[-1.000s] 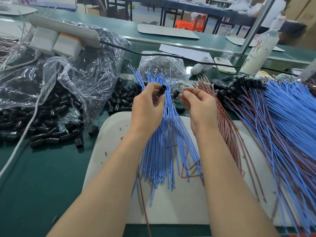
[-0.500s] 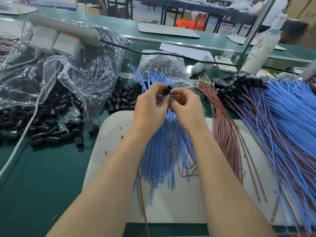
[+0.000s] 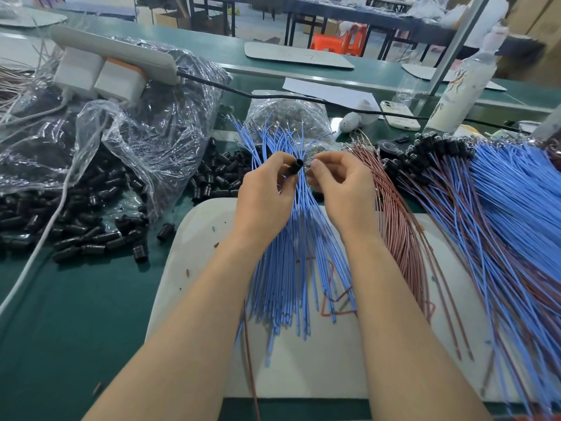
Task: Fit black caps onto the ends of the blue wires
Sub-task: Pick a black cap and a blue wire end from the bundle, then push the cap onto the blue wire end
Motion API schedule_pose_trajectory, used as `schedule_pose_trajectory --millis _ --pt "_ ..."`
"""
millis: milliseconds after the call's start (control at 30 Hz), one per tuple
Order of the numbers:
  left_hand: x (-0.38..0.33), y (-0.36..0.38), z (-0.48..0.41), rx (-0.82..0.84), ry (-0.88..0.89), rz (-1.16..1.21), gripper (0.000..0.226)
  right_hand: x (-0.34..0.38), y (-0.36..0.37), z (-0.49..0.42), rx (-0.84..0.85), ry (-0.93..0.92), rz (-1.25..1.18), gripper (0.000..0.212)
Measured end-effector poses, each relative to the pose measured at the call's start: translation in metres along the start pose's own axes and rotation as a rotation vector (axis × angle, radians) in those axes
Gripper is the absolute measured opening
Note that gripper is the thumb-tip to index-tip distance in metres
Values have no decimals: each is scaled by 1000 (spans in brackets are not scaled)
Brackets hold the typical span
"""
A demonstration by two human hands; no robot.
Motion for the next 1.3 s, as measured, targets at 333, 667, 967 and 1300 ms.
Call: schedule_pose_trajectory --millis 333,667,967,1300 --pt "-4 -7 1 -94 52 -2 22 13 1 4 -9 -109 21 17" --pt "-6 -2 3 -80 86 11 18 22 11 10 -31 -225 184 8" --pt "1 -7 0 -98 -8 4 11 28 13 12 2 -251 205 10" --pt "8 -9 -3 -133 3 34 4 34 -1 10 23 -219 122 13"
Point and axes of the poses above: each hand's wrist, its own z-axis away from the middle knuckle, its own y-axis out of the palm, x = y × z, the point moved 5 cm from there along -z, towards the middle knuckle, and after that the axes turned 4 degrees about z, right-handed, at the moved point
